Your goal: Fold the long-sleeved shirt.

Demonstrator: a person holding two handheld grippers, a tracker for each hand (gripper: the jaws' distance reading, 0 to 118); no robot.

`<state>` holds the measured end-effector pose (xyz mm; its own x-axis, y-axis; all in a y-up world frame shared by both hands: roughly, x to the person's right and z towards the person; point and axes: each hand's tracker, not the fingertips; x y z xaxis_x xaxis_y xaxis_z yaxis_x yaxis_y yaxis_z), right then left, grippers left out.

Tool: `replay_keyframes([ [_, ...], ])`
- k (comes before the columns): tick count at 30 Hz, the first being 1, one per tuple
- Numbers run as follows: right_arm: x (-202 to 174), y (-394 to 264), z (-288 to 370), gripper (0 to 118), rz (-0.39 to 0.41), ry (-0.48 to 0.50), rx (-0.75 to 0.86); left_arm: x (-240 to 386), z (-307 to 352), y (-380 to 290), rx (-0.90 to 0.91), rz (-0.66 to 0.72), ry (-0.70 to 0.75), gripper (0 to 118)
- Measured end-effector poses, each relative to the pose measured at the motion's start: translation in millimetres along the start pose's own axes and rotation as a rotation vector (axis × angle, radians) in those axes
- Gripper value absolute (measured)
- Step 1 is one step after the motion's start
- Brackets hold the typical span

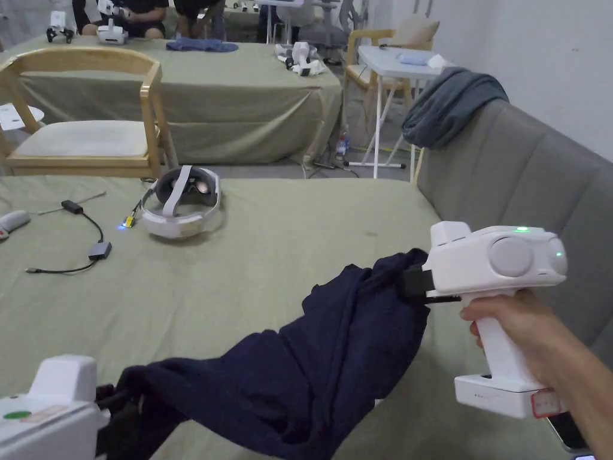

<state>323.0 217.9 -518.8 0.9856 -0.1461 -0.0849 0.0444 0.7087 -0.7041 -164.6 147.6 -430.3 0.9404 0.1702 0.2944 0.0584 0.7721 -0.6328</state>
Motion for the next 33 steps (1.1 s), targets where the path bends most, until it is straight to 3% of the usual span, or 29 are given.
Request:
replay_keyframes([
  [7, 1.4, 120.8, 119.6, 6, -0.064, 0.028, 0.311, -1.8, 43.1, 201.5, 0.291, -0.066, 0.008, 18],
  [11, -19.6, 202.6, 159.8, 5, -0.005, -0.037, 0.417, 3.2, 62.6, 321.7, 0.386, -0.048, -0.004, 18],
  [16, -49.2, 250.9, 193.0, 5, -0.023, -0.094, 0.485, 16.0, 73.1, 400.6, 0.437, -0.03, 0.047, 18],
  [23, -35.4, 247.9, 146.0, 5, -0.1, -0.066, 0.472, 11.0, 41.7, 381.8, 0.42, -0.05, 0.079, 18],
  [28, -16.7, 167.9, 52.3, 5, -0.162, -0.04, 0.313, -10.8, -29.4, 303.2, 0.256, -0.081, 0.095, 18],
  [33, 14.8, 67.7, -80.6, 5, -0.28, -0.017, 0.067, -34.6, -114.4, 186.2, 0.034, -0.025, 0.046, 18],
])
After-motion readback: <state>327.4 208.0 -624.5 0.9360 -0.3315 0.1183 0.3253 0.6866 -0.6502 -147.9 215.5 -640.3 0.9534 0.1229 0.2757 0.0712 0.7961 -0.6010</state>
